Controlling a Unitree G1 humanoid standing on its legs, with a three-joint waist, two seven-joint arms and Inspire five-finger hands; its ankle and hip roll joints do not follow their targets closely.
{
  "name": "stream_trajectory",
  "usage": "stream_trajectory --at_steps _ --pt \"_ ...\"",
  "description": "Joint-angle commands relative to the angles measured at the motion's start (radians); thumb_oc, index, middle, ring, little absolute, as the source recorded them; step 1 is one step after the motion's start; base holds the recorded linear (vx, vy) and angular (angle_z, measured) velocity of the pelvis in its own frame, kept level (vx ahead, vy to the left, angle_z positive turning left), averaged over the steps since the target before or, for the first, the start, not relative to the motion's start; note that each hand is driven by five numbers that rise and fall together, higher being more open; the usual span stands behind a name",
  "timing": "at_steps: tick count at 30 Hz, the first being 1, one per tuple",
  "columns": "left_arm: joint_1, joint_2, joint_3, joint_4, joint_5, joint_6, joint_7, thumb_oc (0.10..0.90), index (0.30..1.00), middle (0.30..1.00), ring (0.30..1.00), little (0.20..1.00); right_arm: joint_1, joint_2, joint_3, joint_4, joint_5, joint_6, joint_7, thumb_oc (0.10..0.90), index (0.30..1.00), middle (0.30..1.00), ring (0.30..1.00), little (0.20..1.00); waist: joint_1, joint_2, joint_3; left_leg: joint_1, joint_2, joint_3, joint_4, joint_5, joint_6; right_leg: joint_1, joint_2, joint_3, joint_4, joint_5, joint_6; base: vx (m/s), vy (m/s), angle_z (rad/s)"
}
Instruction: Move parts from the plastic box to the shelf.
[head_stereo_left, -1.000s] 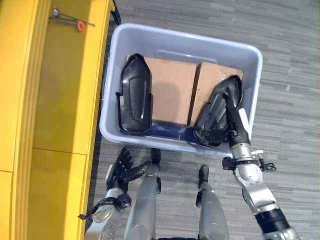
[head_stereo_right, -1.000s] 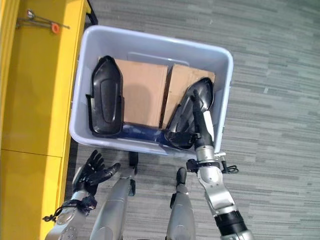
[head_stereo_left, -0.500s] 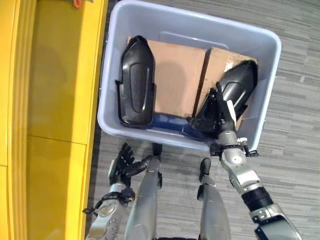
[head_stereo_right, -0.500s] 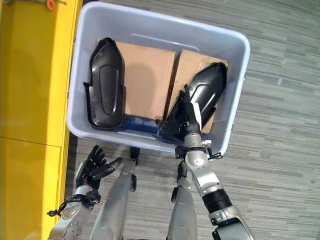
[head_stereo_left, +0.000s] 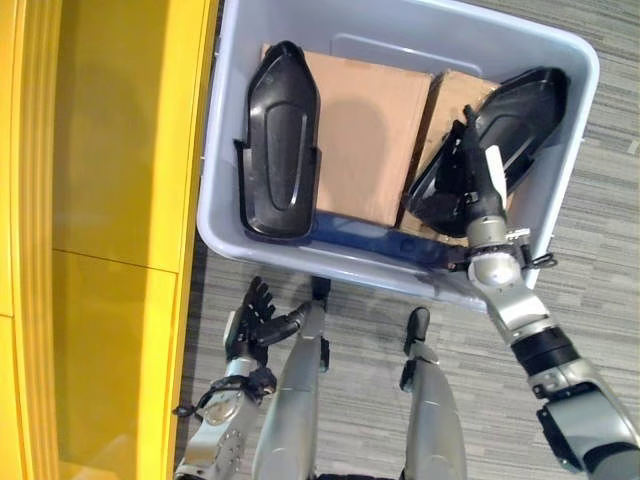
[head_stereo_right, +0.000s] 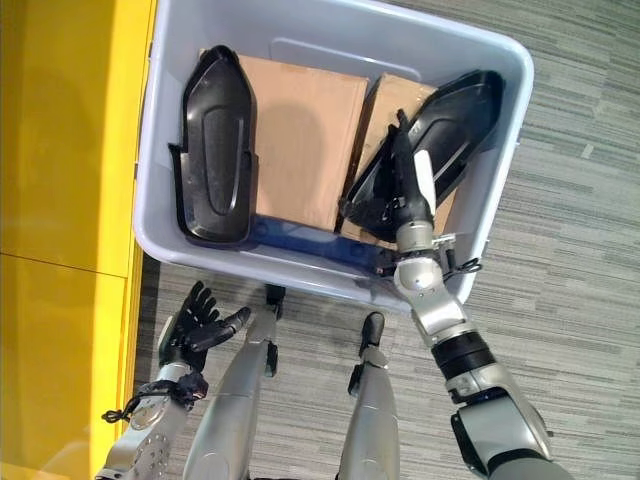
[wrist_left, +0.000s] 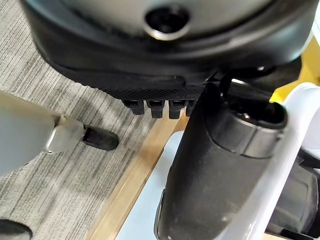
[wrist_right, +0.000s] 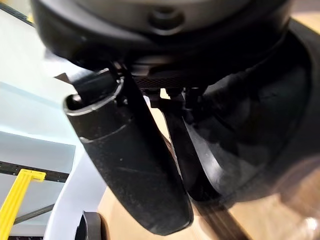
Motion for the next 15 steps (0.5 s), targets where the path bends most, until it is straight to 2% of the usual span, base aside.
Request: stream_trajectory --at_steps 1,6,12,15 --pt "0.012 0.039 0.011 -0.098 -0.015 -0.08 -0.029 0.9 1.0 1.0 1.0 1.0 -0.052 -0.13 -0.001 -0.044 -0.151 -0.037 0.021 0.9 1.0 1.0 1.0 1.0 0.003 0.011 -0.022 -0.008 0.101 -0.032 0.135 -0.168 -0.059 -0.018 -0.032 -0.069 -0.104 0.127 -0.034 0.01 -0.018 0.06" --pt "0.002 0.058 0.011 -0.092 -0.011 -0.092 -0.051 0.9 1.0 1.0 1.0 1.0 -0.101 -0.266 0.06 -0.077 -0.291 -0.049 0.036 0.9 1.0 1.0 1.0 1.0 0.005 0.009 -0.022 0.001 0.099 -0.032 0.129 -0.166 -0.061 -0.013 -0.032 -0.068 -0.101 0.126 -0.03 0.0 -0.001 0.02" --pt "-0.006 0.062 0.012 -0.089 -0.01 -0.09 -0.054 0.9 1.0 1.0 1.0 1.0 -0.123 -0.338 0.101 -0.143 -0.337 -0.062 0.072 0.9 1.0 1.0 1.0 1.0 0.002 0.007 -0.022 0.012 0.099 -0.033 0.124 -0.167 -0.062 -0.007 -0.03 -0.065 -0.103 0.124 -0.029 0.0 0.0 0.0" --pt "-0.002 0.057 0.033 -0.088 -0.007 -0.084 -0.049 0.9 1.0 1.0 1.0 1.0 -0.078 -0.406 0.07 -0.268 -0.419 -0.061 0.081 0.9 1.0 1.0 1.0 1.0 -0.011 -0.001 -0.022 0.02 0.1 -0.029 0.125 -0.171 -0.062 0.001 -0.029 -0.065 -0.104 0.121 -0.028 0.0 0.0 0.0"
